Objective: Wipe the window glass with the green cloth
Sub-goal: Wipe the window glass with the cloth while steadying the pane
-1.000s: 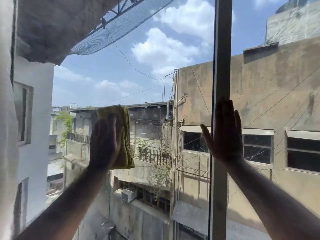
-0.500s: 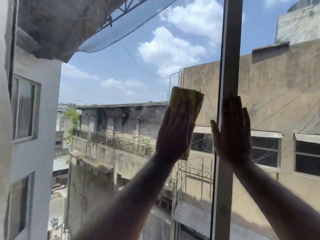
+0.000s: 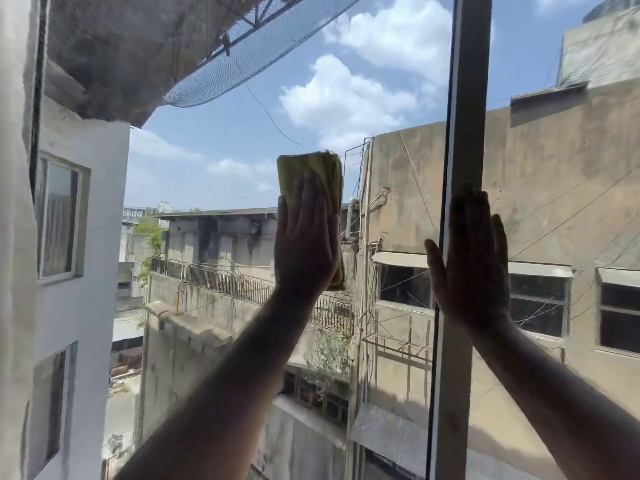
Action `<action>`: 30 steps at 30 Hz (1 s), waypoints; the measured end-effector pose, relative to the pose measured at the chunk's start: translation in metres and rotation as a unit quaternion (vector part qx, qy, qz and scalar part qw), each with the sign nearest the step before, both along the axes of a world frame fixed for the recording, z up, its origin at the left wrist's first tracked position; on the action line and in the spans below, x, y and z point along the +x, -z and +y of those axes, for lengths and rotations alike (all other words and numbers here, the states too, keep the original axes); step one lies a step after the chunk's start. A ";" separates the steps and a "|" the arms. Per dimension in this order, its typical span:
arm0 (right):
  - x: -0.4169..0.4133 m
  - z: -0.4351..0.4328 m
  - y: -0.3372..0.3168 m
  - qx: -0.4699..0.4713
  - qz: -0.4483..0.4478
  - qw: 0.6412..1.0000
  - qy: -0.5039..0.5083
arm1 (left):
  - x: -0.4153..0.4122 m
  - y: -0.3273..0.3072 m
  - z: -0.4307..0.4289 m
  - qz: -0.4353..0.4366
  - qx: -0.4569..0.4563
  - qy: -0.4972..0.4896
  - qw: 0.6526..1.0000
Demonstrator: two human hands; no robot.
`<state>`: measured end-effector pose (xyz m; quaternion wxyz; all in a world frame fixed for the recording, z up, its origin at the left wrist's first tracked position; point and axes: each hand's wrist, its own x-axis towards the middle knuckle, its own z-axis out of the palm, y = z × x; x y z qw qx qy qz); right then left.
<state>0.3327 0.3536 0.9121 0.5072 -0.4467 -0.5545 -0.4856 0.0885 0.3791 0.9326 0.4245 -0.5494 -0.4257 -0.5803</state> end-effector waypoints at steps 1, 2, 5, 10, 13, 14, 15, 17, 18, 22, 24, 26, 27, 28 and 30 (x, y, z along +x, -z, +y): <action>0.000 -0.001 0.000 -0.001 0.001 1.000 0.000 | 0.007 0.018 -0.002 0.046 -0.006 0.006 0.999; 0.000 -0.001 0.000 -0.001 0.000 1.000 0.001 | 0.007 0.037 -0.004 0.080 -0.016 0.010 0.997; -0.002 -0.004 0.002 -0.002 -0.001 1.000 0.004 | -0.036 0.071 -0.011 0.099 -0.040 -0.022 0.994; -0.005 -0.006 0.002 -0.007 0.005 1.000 0.007 | -0.087 0.021 -0.014 -0.062 -0.052 -0.049 0.995; -0.004 -0.008 0.002 -0.006 0.004 1.000 0.009 | -0.085 0.006 -0.014 -0.069 -0.060 -0.032 0.995; -0.004 -0.009 0.001 -0.009 0.004 1.000 0.007 | -0.087 0.016 -0.014 -0.053 -0.063 -0.034 0.996; -0.004 -0.009 0.001 -0.009 0.003 1.000 0.003 | -0.089 0.033 -0.014 -0.034 -0.064 -0.035 0.997; -0.005 -0.008 0.000 -0.009 0.002 1.000 0.002 | -0.093 0.072 -0.017 0.005 -0.078 -0.034 0.996; -0.005 -0.007 0.001 -0.008 0.004 1.000 0.002 | -0.092 0.088 -0.020 0.026 -0.096 -0.035 0.994; -0.005 -0.007 0.002 -0.011 -0.001 1.000 0.007 | -0.072 0.059 -0.026 0.131 -0.125 -0.017 0.983; -0.005 -0.010 0.001 -0.023 0.000 1.000 0.008 | -0.056 0.019 -0.029 0.149 -0.119 -0.014 0.982; -0.005 -0.011 0.001 -0.033 0.006 0.999 0.004 | -0.043 -0.013 -0.031 0.130 -0.115 -0.016 0.985; -0.006 -0.012 0.001 -0.034 0.007 0.999 0.002 | -0.039 -0.020 -0.030 0.120 -0.114 -0.014 0.986; -0.005 -0.013 0.001 -0.036 0.007 0.999 0.001 | -0.036 -0.020 -0.030 0.110 -0.114 -0.013 0.987; -0.005 -0.014 0.001 -0.037 0.008 0.999 -0.002 | -0.038 -0.001 -0.031 0.095 -0.111 -0.011 0.989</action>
